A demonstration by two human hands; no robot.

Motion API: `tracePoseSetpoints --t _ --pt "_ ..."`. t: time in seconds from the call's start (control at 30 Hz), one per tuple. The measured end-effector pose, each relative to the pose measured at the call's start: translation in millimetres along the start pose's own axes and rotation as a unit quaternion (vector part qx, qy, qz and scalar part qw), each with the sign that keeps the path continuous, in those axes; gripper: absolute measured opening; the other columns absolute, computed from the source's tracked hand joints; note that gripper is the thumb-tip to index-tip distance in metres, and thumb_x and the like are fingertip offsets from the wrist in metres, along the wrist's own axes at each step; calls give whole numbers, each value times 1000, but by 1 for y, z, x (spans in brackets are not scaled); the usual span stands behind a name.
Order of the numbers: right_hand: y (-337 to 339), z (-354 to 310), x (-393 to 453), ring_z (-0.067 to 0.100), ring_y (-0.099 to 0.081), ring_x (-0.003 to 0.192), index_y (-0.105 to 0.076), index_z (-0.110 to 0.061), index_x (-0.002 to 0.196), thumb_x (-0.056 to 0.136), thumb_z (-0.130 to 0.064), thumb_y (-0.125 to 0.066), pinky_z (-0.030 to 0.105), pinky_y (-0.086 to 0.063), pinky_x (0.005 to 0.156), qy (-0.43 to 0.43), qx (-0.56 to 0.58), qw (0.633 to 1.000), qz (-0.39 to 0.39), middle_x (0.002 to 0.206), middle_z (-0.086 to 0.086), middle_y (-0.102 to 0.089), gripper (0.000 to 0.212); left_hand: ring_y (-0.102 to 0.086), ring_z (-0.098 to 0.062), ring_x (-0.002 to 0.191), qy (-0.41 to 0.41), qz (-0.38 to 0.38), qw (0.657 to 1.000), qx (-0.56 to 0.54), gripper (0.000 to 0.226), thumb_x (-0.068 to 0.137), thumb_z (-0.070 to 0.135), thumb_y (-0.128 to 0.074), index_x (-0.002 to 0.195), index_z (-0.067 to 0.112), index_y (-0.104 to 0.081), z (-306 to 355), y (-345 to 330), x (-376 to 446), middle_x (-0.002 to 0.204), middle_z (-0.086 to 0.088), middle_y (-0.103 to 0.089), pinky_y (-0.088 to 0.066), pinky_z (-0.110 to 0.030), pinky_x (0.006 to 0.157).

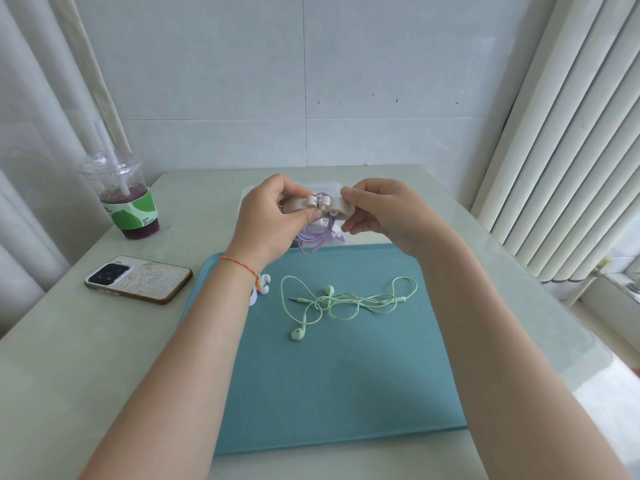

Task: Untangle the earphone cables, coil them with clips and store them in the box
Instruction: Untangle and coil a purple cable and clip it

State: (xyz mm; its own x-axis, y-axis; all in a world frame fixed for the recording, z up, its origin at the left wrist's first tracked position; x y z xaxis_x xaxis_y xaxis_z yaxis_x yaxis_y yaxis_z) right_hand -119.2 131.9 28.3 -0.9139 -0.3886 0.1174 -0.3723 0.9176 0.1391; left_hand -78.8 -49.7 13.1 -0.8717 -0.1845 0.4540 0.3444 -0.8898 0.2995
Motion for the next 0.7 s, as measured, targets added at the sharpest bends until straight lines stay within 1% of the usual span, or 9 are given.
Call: tracePoseSetpoints --t 0.03,0.13,0.2,0.27,0.33,0.4,0.5,0.6,0.7 --pt "0 0 -1 23 -65 66 -62 0 89 91 -17 -65 33 -57 69 0 -4 1000 -13 81 16 -67 17 -65 -2 78 -2 10 1000 2 29 71 14 -85 82 23 -60 1 0 0 86 7 -69 -52 -15 73" --pt "1 1 -1 25 -65 72 -61 8 103 85 -14 -72 38 -57 78 6 -29 999 -25 90 19 -68 31 -64 -1 79 -5 21 1000 9 29 72 18 -84 90 21 -62 2 -1 -1 89 8 -69 -47 -10 70" --pt "1 1 -1 23 -66 71 -62 9 102 82 -12 -75 36 -58 77 14 -53 998 -17 87 21 -69 32 -65 -5 85 8 -4 1000 4 36 75 12 -82 103 20 -61 0 -1 0 95 8 -68 -49 -14 75" --pt "2 1 -2 22 -67 69 -63 10 98 81 -13 -76 33 -58 75 14 -80 997 -14 82 21 -69 31 -67 -9 91 31 -34 999 -27 40 76 6 -79 110 18 -62 0 -1 -1 100 6 -69 -51 -20 83" --pt "1 0 -2 20 -67 70 -64 10 94 82 -14 -75 31 -58 73 16 -110 994 -10 84 23 -70 29 -67 -12 97 38 -43 997 -51 39 76 4 -78 111 16 -64 1 -2 -1 103 1 -70 -52 -22 88" --pt "1 0 -1 20 -68 71 -65 9 91 83 -16 -74 32 -58 73 18 -129 991 -12 89 23 -71 28 -67 -12 98 33 -54 996 -59 37 78 3 -76 111 15 -64 3 -2 -1 104 -3 -71 -51 -21 89" --pt "3 1 -3 20 -68 72 -65 8 93 83 -18 -75 33 -57 75 13 -136 990 -18 88 21 -72 30 -66 -12 100 40 -86 991 -91 31 87 3 -68 116 14 -62 1 1 -2 108 -7 -71 -51 -22 91" --pt "3 1 -4 20 -68 70 -64 0 100 80 -18 -77 35 -58 76 16 -146 989 -15 81 11 -70 29 -66 -17 104 72 -104 984 -122 30 88 5 -67 114 19 -63 -8 5 -2 111 -7 -71 -51 -26 93" --pt "-4 -2 -3 24 -71 73 -62 -18 104 77 -31 -80 40 -58 80 18 -212 977 -16 78 3 -73 35 -66 -21 104 102 -97 982 -127 29 86 5 -70 109 22 -65 -13 8 -4 110 -8 -71 -50 -31 95"
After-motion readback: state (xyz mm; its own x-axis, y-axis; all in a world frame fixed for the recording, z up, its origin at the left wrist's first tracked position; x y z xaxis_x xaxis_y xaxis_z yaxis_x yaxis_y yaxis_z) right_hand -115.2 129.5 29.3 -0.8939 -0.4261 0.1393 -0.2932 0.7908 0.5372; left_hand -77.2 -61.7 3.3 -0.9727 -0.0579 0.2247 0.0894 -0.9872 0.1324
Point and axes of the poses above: each hand's wrist, its own x-axis towards the middle knuckle, its own y-axis out of the back of the hand, z = x × y, the point moved 1 cm from there along x, towards the middle knuckle
